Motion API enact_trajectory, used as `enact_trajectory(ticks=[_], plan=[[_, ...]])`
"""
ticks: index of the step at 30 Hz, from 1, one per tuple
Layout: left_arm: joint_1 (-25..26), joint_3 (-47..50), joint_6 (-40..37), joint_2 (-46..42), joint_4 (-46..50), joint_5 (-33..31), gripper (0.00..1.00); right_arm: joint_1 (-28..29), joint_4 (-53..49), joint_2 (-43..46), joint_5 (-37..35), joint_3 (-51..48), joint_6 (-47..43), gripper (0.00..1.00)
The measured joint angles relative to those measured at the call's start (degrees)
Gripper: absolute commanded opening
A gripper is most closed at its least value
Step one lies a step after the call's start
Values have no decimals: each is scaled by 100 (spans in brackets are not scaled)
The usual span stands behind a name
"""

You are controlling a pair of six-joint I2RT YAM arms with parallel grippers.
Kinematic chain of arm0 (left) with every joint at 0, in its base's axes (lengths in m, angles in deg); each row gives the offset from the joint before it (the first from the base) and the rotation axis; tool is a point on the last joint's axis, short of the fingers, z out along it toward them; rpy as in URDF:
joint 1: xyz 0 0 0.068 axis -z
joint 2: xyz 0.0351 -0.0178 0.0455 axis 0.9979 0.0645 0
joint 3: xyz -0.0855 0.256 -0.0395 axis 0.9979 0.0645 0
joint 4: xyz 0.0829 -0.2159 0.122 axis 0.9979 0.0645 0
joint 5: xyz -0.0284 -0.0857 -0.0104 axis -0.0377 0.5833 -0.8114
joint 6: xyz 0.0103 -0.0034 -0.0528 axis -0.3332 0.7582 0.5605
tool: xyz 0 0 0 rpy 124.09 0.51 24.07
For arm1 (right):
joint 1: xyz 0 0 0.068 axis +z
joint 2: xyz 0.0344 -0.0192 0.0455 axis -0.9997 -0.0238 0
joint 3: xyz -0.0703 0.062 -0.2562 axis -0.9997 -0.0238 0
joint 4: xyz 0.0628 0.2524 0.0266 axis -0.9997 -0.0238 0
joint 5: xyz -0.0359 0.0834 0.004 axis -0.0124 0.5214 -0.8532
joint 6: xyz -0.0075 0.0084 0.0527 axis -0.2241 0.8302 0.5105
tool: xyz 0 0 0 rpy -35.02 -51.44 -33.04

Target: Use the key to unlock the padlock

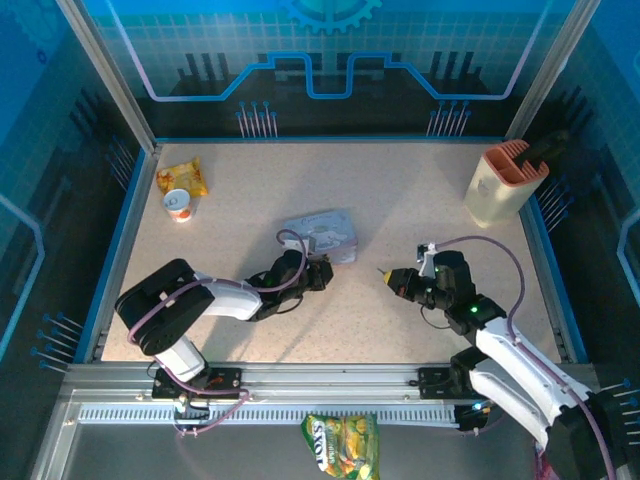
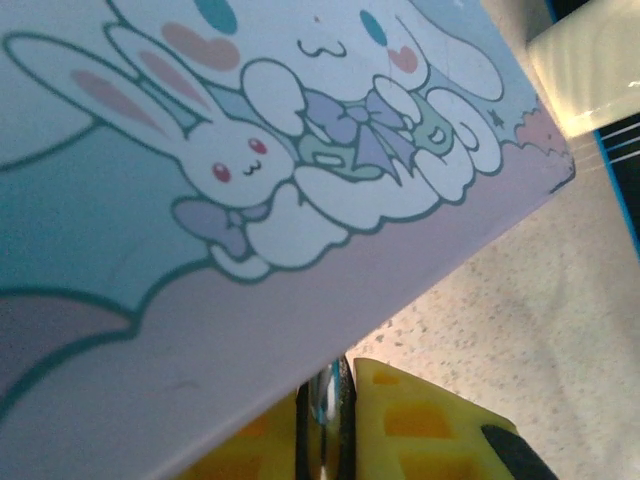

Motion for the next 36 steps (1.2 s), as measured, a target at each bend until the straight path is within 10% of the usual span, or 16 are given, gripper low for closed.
enact_trajectory(ticks=[36], plan=[[-127, -157, 2472, 61, -492, 573, 5, 752, 3901, -2411, 476, -732, 2046, 0]])
